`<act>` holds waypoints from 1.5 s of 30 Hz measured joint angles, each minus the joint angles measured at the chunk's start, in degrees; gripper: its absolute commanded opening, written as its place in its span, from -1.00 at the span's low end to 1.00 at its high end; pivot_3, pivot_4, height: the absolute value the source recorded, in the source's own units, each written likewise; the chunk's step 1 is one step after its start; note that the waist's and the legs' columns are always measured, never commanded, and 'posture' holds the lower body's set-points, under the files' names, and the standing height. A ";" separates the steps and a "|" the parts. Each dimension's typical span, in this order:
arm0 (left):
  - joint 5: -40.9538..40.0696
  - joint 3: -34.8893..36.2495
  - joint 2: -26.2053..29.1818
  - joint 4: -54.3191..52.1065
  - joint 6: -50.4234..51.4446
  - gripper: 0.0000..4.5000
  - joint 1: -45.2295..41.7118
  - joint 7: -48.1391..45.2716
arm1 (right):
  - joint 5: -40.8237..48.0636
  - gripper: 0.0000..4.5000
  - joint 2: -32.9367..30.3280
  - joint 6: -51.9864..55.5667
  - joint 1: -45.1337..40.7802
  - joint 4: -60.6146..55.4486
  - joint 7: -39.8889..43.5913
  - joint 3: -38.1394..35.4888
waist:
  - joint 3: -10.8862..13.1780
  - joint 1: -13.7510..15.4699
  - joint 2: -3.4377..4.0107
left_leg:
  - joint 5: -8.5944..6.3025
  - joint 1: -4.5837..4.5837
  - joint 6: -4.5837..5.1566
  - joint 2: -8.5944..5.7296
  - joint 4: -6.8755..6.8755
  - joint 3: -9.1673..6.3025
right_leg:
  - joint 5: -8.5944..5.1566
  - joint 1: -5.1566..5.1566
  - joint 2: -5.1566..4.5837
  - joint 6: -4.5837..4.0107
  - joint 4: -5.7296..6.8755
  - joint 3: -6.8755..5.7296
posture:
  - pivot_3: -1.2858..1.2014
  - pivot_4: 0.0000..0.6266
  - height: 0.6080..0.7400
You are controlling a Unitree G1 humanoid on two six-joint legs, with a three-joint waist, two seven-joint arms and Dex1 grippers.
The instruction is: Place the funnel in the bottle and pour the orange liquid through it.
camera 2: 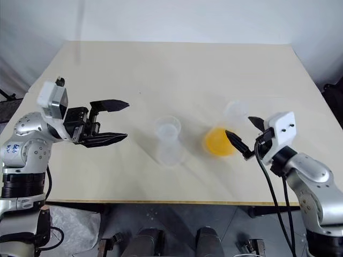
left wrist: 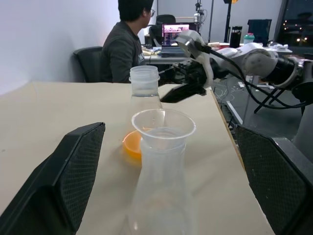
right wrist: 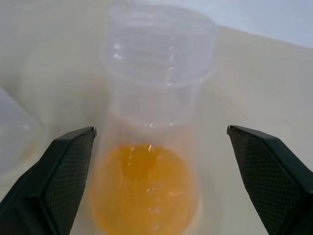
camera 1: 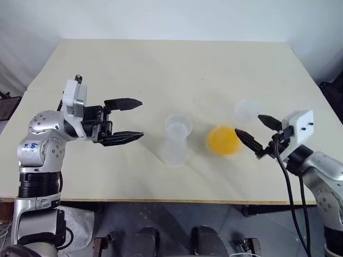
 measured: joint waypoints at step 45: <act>-0.53 0.61 0.64 -3.77 1.50 1.00 2.57 2.71 | -1.94 0.83 3.71 -3.25 -9.78 10.38 2.63 3.44 | 0.00 0.02 0.01 | 0.00 -0.04 0.00 -0.01 -0.01 -0.01 | 0.00 -0.05 -0.02 0.00 0.00 0.00 | 0.03 -0.52 1.00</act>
